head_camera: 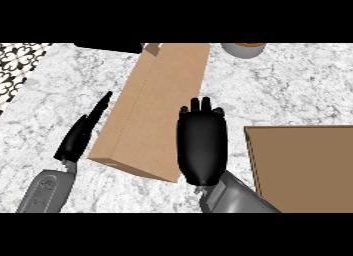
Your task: Pick the lemon from the tray and place it in the cardboard box
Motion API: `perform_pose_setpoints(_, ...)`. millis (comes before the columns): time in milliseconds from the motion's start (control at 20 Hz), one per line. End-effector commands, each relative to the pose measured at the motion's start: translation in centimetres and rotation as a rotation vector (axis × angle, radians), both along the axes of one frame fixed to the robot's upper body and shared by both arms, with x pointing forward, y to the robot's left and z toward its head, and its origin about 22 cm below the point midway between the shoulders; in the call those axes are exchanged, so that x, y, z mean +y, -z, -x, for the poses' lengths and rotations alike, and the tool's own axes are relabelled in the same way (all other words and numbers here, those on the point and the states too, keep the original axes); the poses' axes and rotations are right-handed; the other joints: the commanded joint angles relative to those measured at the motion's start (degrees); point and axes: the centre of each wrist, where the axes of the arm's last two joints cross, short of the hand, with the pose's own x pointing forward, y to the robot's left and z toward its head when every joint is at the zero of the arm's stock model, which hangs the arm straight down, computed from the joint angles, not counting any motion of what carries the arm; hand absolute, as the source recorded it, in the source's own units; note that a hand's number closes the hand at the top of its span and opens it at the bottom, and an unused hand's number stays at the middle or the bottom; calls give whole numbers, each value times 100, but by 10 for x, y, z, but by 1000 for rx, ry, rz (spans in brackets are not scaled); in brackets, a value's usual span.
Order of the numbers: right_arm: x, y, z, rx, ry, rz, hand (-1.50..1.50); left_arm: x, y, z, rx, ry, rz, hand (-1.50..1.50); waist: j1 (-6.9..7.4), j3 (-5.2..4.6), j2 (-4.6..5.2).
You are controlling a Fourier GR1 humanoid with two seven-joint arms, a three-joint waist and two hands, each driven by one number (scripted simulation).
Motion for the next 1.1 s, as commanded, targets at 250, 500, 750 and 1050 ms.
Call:
perform_pose_setpoints(250, 44, -69, 12, -55, 129, -131, 150, 10, 6, 3, 13, -51, -3, 0, -255, 32, 30)
perform_pose_setpoints(500, 53, -86, 1, -48, 196, -154, 150, 4, 9, 7, 13, -68, -14, 0, -364, 36, 14)
perform_pose_setpoints(750, 54, -101, -19, 25, 222, -132, 150, 26, 5, 7, 0, -109, 4, 0, -547, 41, 32)
perform_pose_setpoints(1050, 39, -91, -60, 171, 276, -149, 150, 29, 13, 15, 5, -109, 1, 0, -640, 48, 58)
